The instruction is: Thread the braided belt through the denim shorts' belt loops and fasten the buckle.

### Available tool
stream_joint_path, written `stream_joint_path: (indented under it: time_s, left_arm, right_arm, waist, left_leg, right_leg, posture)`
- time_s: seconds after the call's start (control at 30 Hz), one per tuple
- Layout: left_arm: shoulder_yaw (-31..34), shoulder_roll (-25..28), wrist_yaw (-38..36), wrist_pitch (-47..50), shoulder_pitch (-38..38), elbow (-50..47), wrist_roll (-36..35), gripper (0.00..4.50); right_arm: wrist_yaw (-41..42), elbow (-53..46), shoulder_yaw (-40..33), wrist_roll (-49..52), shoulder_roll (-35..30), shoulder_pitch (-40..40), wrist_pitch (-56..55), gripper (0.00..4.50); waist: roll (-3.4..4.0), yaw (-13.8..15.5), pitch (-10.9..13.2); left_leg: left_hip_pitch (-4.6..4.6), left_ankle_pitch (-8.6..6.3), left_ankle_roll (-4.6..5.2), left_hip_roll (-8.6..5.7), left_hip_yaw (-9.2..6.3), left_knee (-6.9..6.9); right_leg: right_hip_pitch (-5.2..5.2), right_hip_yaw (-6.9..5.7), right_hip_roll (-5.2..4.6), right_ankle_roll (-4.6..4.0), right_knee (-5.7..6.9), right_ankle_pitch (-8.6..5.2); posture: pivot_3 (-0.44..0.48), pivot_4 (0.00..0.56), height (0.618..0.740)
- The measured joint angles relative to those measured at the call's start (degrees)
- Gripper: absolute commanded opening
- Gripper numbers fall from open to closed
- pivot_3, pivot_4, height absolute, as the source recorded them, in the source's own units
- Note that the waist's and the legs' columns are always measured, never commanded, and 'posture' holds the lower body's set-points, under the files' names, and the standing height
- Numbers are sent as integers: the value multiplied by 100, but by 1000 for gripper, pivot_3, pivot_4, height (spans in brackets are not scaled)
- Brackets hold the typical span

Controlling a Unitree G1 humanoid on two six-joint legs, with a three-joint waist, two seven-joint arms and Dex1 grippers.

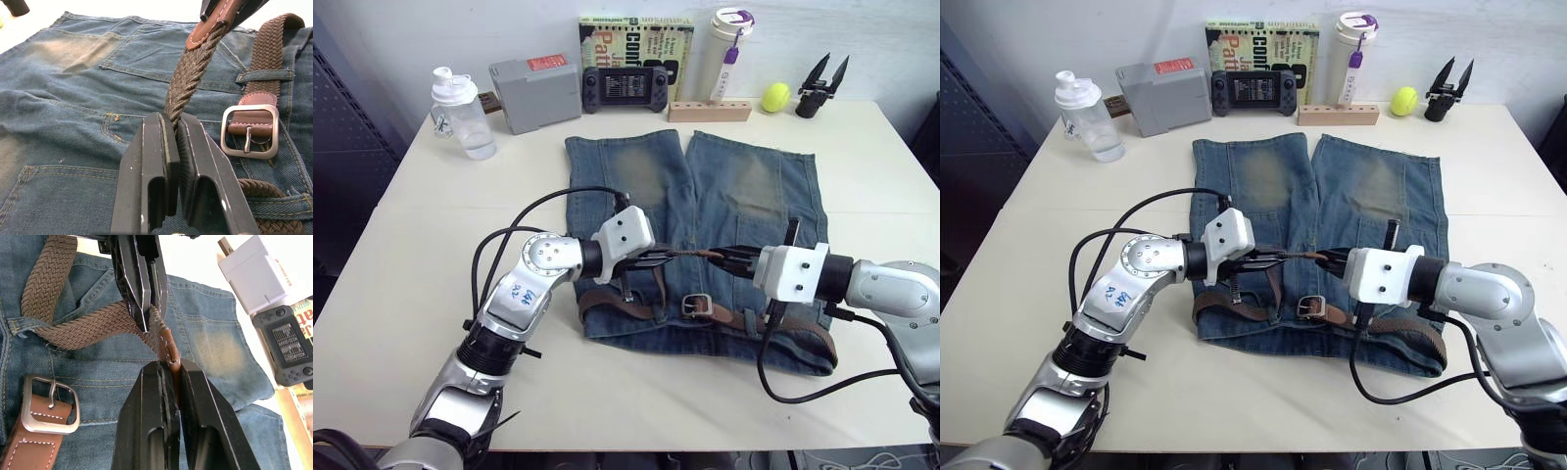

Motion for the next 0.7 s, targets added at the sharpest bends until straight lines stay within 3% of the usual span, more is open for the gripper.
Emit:
stream_joint_path:
  time_s: [0.13, 0.27, 0.43, 0.47, 0.7]
  left_arm:
    - [12, -59, 142, 150, 61, -82, 1, 51]
    - [42, -67, 329, 309, 158, -269, 10, 0]
    - [140, -52, 543, 522, 309, -379, 7, 0]
    - [182, -48, 559, 545, 298, -383, 3, 0]
    - [290, -77, 571, 625, -13, -375, -35, 0]
  right_arm:
    - [-61, -159, -1, 183, 0, -4, 521, 0]
    - [-201, -382, -135, 478, 34, 97, 1191, 1702]
    - [-372, -722, -755, 796, 34, 949, 2084, 4191]
    - [-372, -810, -824, 842, 31, 1138, 2195, 4417]
    - [-705, -1304, -477, 637, 131, 2020, 2377, 4417]
  waist:
    - [0, 1, 0]
    - [0, 4, 0]
    - [0, 38, 0]
    - [0, 35, 0]
    - [0, 6, 0]
  left_leg:
    - [0, 0, 0, 0, -1, 0]
    - [0, 0, 0, 1, -4, -1]
    - [-3, 0, 0, -2, -4, 1]
    - [-2, 0, 0, -2, -4, 0]
    - [3, 0, 0, -1, -3, -3]
  right_leg:
    - [0, 0, 0, 0, 1, 0]
    - [0, 0, 0, 0, 1, 0]
    - [0, 2, -2, 0, 0, 0]
    - [0, 3, -1, 0, 1, 0]
    - [0, 7, 0, 0, 1, 0]
  posture:
    - [0, 150, 731]
    - [0, 150, 731]
    - [0, 150, 731]
    - [0, 150, 731]
    - [0, 150, 731]
